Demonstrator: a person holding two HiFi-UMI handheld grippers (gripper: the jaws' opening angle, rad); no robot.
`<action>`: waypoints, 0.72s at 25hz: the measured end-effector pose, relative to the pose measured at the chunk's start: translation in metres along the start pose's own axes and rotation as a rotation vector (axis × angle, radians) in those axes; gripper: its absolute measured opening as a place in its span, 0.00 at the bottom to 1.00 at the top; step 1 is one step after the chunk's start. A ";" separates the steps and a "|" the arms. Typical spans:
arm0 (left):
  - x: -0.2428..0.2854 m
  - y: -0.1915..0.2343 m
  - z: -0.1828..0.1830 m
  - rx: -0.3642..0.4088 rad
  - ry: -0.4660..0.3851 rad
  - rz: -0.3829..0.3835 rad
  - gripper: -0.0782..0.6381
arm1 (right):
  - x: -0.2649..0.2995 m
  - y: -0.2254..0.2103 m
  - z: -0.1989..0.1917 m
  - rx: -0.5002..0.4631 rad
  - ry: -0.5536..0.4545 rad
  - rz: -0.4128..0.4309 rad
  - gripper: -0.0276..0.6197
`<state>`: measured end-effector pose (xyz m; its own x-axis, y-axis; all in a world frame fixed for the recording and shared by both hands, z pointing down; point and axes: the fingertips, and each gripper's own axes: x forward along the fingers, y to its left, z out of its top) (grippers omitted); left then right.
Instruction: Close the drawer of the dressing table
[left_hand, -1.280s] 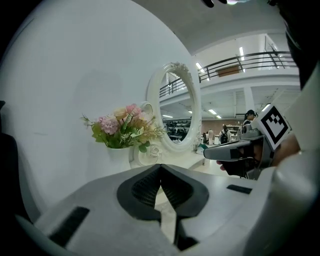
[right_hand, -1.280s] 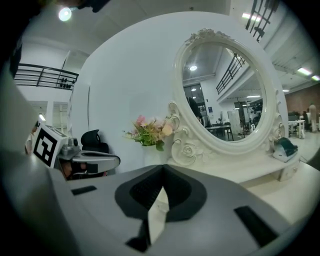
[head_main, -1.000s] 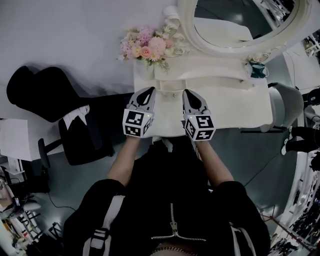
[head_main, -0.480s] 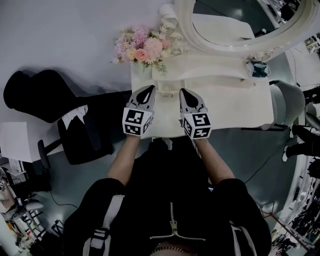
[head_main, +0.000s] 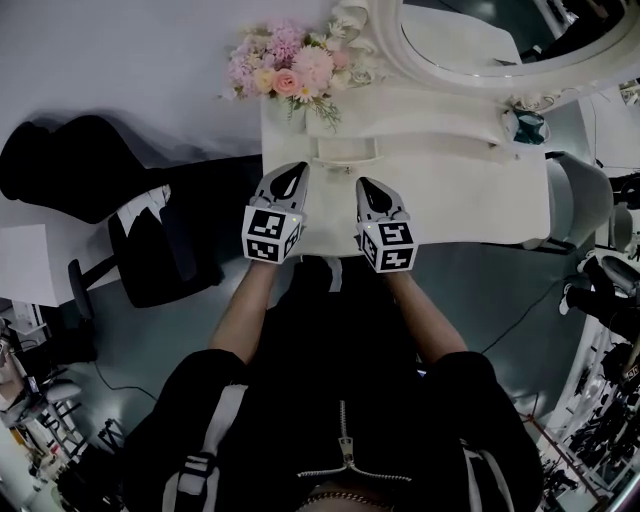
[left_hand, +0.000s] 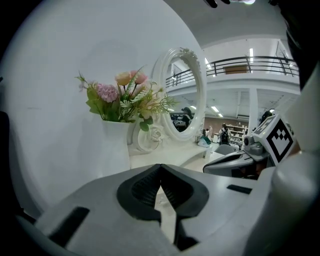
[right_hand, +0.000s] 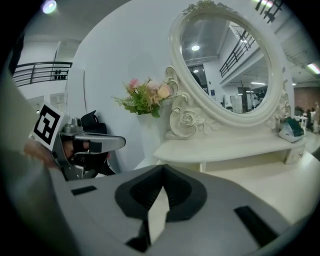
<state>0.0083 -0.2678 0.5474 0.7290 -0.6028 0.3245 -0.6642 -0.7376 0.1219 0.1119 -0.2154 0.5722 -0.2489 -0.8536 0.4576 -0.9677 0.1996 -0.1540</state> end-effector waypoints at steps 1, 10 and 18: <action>-0.001 0.001 -0.001 -0.002 0.000 0.002 0.11 | 0.001 0.000 -0.002 -0.002 0.006 -0.003 0.05; -0.009 0.010 -0.003 -0.012 -0.007 0.028 0.11 | 0.012 -0.006 -0.011 0.052 0.041 -0.023 0.18; -0.018 0.024 -0.005 -0.016 -0.011 0.067 0.11 | 0.033 -0.005 -0.036 0.099 0.138 -0.015 0.26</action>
<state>-0.0215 -0.2730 0.5495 0.6842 -0.6542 0.3222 -0.7143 -0.6903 0.1153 0.1074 -0.2270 0.6192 -0.2447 -0.7803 0.5756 -0.9642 0.1333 -0.2292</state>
